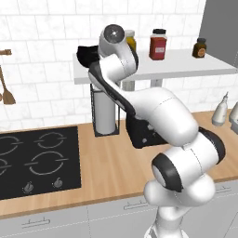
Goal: Pick up the bowls on the counter and stack them on top of one another in the open cabinet. Place the smaller bowl on top of the larger bowl.
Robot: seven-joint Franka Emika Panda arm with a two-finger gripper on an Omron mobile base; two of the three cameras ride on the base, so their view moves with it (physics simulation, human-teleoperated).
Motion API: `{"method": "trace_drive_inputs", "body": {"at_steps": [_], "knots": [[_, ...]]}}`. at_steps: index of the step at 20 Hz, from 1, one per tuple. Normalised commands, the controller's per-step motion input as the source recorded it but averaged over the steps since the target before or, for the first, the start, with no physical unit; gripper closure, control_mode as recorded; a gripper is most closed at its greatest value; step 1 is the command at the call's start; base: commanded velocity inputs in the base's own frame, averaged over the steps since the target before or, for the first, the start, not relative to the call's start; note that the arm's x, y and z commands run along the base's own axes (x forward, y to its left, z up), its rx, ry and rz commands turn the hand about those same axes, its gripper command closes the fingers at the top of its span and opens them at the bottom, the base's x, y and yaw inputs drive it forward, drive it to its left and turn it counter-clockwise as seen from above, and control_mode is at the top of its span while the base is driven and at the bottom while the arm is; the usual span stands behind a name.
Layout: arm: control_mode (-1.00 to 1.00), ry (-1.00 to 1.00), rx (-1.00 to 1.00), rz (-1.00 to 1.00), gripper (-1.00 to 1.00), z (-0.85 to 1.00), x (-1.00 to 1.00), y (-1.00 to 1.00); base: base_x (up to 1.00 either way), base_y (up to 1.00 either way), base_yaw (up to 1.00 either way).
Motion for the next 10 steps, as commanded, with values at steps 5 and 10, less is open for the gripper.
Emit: {"method": "trace_drive_inputs", "body": {"at_steps": [5, 10], "knots": [[-1.0, -0.13, 0.07, -0.01, -1.0, 0.0, -0.63, -0.02, 0.0, 0.0, 0.0], [-1.0, -0.03, 0.14, -0.04, -1.0, 0.14, -0.87, -0.03, 0.0, 0.0, 0.0]]}}
